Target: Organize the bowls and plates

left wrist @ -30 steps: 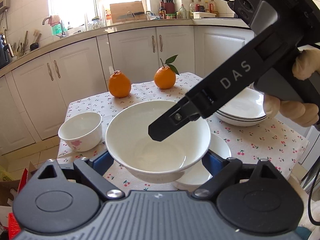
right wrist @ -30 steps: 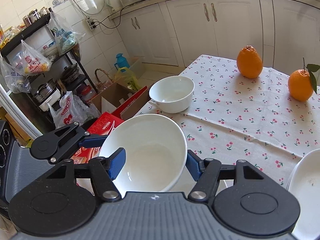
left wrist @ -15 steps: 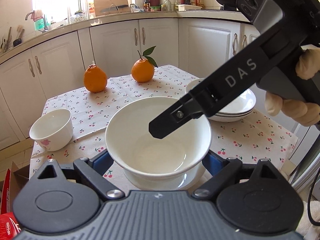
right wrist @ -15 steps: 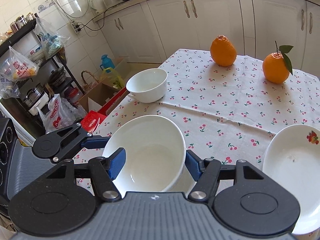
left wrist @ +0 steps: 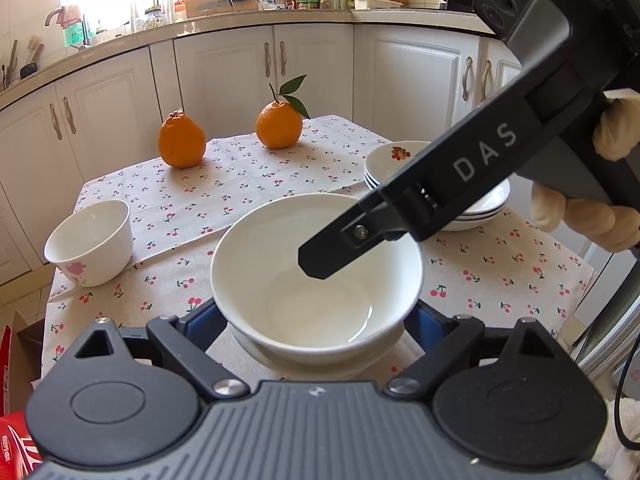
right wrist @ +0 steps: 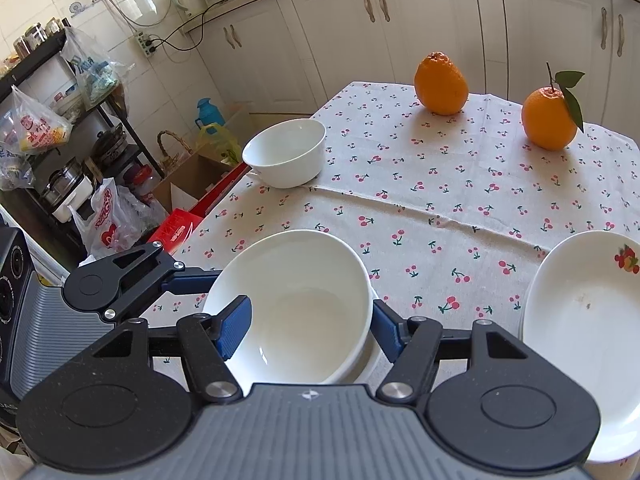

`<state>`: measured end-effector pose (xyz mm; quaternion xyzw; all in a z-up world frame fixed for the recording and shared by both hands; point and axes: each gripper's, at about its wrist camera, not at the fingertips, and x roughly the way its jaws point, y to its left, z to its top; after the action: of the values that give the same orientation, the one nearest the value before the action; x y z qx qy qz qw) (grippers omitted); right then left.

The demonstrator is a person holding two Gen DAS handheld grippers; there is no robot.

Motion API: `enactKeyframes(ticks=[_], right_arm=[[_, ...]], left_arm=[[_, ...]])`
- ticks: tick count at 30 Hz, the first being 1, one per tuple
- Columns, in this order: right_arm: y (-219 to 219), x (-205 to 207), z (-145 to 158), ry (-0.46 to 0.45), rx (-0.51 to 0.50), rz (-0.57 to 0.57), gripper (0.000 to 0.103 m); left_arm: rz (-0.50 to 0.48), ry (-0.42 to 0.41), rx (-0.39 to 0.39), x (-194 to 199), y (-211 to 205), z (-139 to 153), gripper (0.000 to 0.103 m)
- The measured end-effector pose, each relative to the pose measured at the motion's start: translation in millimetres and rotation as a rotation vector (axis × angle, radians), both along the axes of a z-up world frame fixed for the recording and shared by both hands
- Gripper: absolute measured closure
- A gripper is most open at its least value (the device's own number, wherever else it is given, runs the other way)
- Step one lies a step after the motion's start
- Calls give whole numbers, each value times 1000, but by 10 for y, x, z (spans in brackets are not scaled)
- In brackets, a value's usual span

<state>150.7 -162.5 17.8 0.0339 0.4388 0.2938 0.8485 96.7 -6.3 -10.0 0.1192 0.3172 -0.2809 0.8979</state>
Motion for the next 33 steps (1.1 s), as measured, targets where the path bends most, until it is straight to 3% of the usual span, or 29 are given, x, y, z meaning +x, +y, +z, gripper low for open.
enactKeyframes(ticks=[22,25,30,33], right_arm=[[20,7,-42,-5,-19,1,31],[30,7,-41,-13,-24,-3,26],[19,-23,27,-52,-7,-3,5],[37,-53,80,-91,-19,-2,0]], left_arm=[[-2,20,-12,52,20,-42,7],[-4,19,-15,56,31,-47,7],[-12,-9,7,3,21,-30,6],[-14,-16,6,-34,56,1,5]])
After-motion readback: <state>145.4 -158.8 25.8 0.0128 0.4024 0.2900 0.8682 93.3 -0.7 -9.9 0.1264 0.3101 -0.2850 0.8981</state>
